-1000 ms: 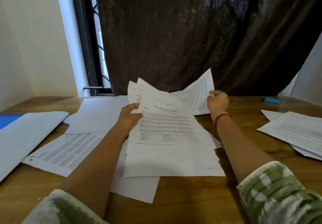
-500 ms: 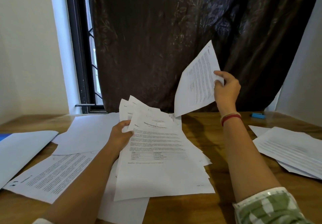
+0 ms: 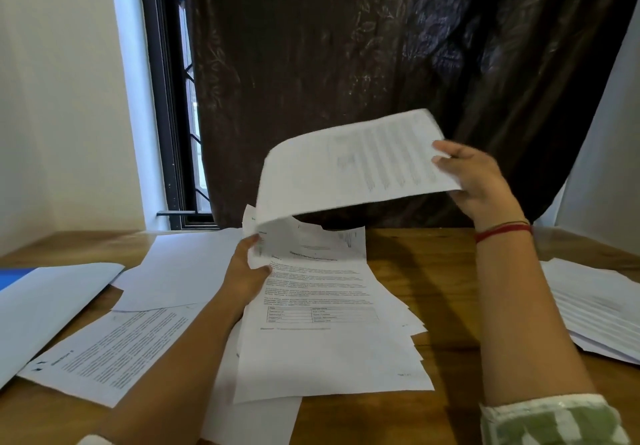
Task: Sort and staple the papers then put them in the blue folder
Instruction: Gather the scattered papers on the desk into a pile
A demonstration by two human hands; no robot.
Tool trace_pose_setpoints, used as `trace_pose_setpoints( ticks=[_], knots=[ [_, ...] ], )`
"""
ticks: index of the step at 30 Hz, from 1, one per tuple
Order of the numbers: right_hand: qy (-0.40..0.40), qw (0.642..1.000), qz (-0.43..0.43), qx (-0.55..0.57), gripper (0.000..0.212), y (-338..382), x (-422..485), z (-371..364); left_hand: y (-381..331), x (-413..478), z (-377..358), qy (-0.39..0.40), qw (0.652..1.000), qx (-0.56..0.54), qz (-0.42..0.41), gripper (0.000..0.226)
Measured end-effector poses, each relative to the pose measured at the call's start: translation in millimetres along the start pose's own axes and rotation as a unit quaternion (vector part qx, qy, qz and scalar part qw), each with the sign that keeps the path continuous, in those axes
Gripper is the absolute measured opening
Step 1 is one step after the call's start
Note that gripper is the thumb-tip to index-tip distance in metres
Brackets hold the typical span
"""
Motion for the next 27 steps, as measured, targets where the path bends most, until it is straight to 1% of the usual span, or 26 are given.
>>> trace_pose_setpoints(
  ticks=[1, 3, 4, 5, 6, 7, 8, 9, 10, 12, 16, 18, 21, 24, 27],
  knots=[
    [0.063, 0.997, -0.022, -0.027, 0.021, -13.1, 1.8, -6.6, -0.6, 1.1, 1.8, -0.003, 1.000, -0.011, 0.002, 0.048],
    [0.181, 0.979, -0.044, -0.088, 0.024, -40.3, 0.9, -20.0, 3.1, 4.4, 5.2, -0.007, 0.999, -0.035, 0.021, 0.035],
    [0.229, 0.963, -0.052, -0.134, 0.027, -53.3, -2.1, -27.2, 6.7, 6.7, 4.7, -0.007, 0.997, -0.060, 0.038, 0.030],
    [0.267, 0.942, -0.063, -0.193, 0.030, -67.4, -5.1, -34.5, 8.1, 7.1, 5.9, -0.012, 0.997, -0.058, 0.042, 0.028],
    [0.295, 0.915, -0.081, -0.264, 0.033, -83.1, -9.7, -41.1, 5.3, 4.5, 6.4, -0.015, 0.998, -0.051, 0.041, 0.025],
    [0.309, 0.879, -0.093, -0.351, 0.036, -97.6, -13.5, -46.1, 1.4, 1.6, 4.2, -0.004, 0.999, -0.036, 0.022, 0.023],
    [0.302, 0.842, -0.098, -0.435, 0.039, -108.8, -15.6, -48.6, 2.0, 1.0, 1.8, 0.002, 0.999, -0.027, 0.017, 0.022],
    [0.277, 0.819, -0.094, -0.493, 0.043, -114.0, -15.7, -50.2, 0.3, -0.5, 0.3, 0.002, 1.000, -0.015, 0.004, 0.023],
    [0.253, 0.817, -0.084, -0.511, 0.045, -113.9, -15.0, -53.5, 0.6, -2.3, -1.0, 0.002, 1.000, -0.024, 0.011, 0.022],
    [0.241, 0.843, -0.056, -0.477, 0.045, -109.0, -15.7, -66.0, 1.0, -5.0, 0.2, 0.001, 0.999, -0.038, 0.022, 0.023],
    [0.230, 0.881, -0.016, -0.413, 0.030, -99.3, -23.2, -86.5, 0.0, -7.2, -0.4, 0.005, 0.998, -0.048, 0.046, 0.023],
    [0.219, 0.890, 0.004, -0.400, 0.027, -98.6, -26.8, -95.5, 1.2, -7.7, 0.0, -0.003, 0.996, -0.062, 0.062, 0.019],
    [0.204, 0.900, 0.032, -0.384, 0.031, -101.6, -28.8, -109.2, 1.9, -10.7, -0.7, -0.002, 0.992, -0.090, 0.083, 0.022],
    [0.179, 0.909, 0.052, -0.373, 0.036, -104.6, -29.1, -118.0, -2.9, -12.6, -1.6, 0.009, 0.996, -0.070, 0.059, 0.027],
    [0.180, 0.917, 0.063, -0.351, 0.046, -103.2, -36.8, -126.0, -6.5, -14.0, -3.3, 0.030, 0.998, -0.041, 0.041, 0.036]
  ],
)
Point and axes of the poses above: each hand's wrist, its own x-axis towards the middle knuckle, its own z-axis out of the back of the hand, y = z × x, the point moved 9 cm from there along x, towards the middle knuckle, and after that the axes turned 5 degrees about -z, right-handed, at the moved point
